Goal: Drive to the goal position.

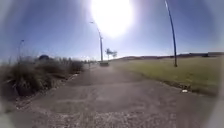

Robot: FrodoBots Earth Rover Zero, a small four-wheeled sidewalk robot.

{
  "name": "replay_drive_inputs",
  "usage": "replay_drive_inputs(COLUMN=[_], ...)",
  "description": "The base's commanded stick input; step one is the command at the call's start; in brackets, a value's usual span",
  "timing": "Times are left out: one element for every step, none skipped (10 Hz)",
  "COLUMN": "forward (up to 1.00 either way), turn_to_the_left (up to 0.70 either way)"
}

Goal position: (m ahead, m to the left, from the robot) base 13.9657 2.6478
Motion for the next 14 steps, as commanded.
replay_drive_inputs(forward=[0.70,0.70,0.70,0.70,0.70,0.70,0.70,0.70,0.70,0.70,0.70,0.70,0.70,0.70], turn_to_the_left=[0.00,0.00,0.01,0.07,0.12,0.22,0.33,0.15,0.04,0.00,0.00,0.00,0.00,0.01])
